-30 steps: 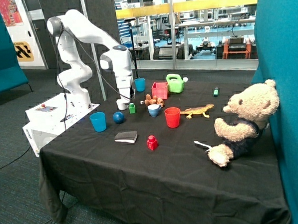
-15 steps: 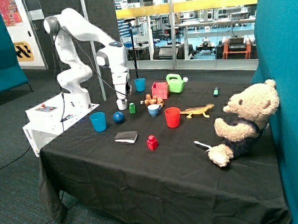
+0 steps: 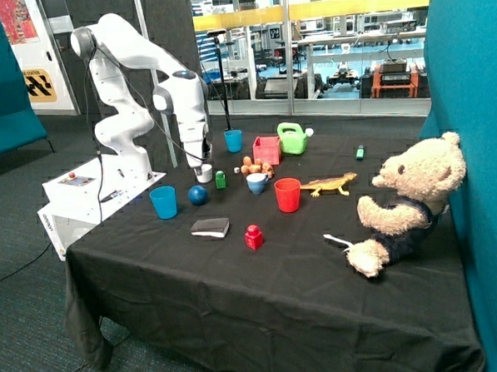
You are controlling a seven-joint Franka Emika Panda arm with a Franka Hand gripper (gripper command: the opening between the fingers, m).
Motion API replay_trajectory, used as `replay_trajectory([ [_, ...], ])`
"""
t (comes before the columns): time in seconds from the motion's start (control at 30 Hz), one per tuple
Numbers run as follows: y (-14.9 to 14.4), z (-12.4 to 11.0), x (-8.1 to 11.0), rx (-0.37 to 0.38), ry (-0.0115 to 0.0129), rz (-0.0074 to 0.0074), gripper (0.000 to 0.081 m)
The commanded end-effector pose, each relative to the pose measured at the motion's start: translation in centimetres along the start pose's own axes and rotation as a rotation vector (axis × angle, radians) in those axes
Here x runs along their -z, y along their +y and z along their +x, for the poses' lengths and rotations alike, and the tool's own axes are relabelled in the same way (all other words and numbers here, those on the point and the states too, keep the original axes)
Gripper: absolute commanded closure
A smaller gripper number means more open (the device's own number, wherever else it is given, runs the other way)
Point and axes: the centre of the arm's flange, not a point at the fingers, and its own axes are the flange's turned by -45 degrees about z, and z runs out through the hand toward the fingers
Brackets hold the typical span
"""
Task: Put the ball in the red pot
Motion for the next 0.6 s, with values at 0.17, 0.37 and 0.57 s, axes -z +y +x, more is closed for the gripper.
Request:
replay_trajectory([
  [0.17,2.6,0.1,-1.6,0.044,-0.0005,0.0097,0.0005],
  [0.37,2.6,-1.0,-2.5,0.054,-0.0005,0.0097,0.0003],
  [0.57,2.6,-2.0,-3.2,0.046,-0.0005,0.0097,0.0004],
])
